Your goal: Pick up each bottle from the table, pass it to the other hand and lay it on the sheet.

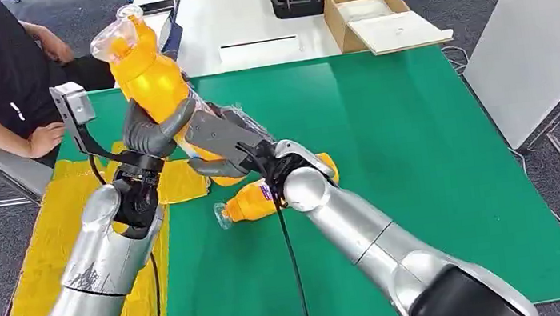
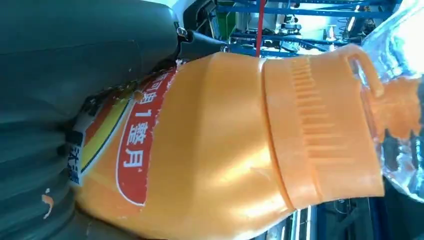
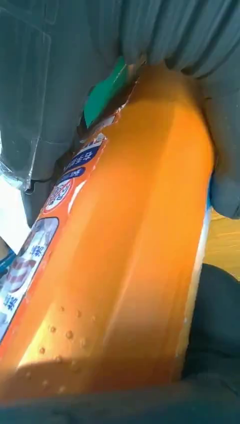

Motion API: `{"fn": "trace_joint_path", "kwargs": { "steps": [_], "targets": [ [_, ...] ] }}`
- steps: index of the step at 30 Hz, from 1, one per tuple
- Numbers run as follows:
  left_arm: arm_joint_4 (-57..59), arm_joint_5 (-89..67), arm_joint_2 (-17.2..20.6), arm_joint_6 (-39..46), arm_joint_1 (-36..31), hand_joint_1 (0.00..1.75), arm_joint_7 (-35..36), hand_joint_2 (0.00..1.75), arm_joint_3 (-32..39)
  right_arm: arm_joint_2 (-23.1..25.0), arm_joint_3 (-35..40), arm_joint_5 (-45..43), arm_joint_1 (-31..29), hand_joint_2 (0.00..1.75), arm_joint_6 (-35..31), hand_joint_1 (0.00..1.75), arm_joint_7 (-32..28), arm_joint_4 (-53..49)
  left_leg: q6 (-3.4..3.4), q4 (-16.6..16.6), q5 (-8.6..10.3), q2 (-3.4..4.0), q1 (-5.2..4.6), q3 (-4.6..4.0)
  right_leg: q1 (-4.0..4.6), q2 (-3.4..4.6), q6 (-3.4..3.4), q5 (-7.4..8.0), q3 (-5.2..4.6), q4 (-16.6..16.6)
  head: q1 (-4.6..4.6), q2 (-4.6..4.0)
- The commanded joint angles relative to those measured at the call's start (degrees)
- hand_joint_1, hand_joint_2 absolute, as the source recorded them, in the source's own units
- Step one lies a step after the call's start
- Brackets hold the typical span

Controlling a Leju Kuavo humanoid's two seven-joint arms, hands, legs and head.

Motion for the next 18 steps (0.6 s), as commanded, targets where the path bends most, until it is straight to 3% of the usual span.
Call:
{"fn": "trace_joint_path", "kwargs": {
  "steps": [1,8,12,18],
  "targets": [
    [1.8,-2.4,2.6,0.4,-1.8,1.75,-0.9,1.75,1.5,-8.0,-2.9,0.3,2.6,0.0,-2.4,0.0,-0.3,-3.6,-0.13,0.0,-0.07,-0.32,0.01,0.26,0.03,-0.52,0.01,-0.18,0.37,0.0,0.0,0.0],
    [0.5,-15.8,5.8,5.7,0.5,1.75,-2.7,1.75,8.4,-17.1,-16.4,6.4,12.5,0.0,-0.3,0.0,2.0,-20.0,-0.08,0.0,-0.07,-0.24,-0.04,0.22,-0.01,-0.36,0.04,-0.12,0.33,0.0,0.02,0.0],
    [0.4,-16.2,5.4,5.5,0.4,1.75,-2.5,1.75,8.7,-16.8,-17.1,7.1,13.1,0.0,0.2,0.0,2.1,-20.5,-0.17,0.1,-0.21,-0.34,-0.07,0.37,-0.02,-0.59,0.03,-0.31,0.51,0.1,0.02,0.0],
    [0.4,-16.3,5.1,5.5,0.3,1.75,-2.4,1.75,8.6,-16.1,-17.1,7.5,12.9,0.0,0.3,0.0,2.2,-20.1,-0.06,0.0,-0.04,-0.12,-0.01,0.03,0.0,-0.19,0.0,-0.06,0.13,0.0,0.02,0.0]
  ]
}}
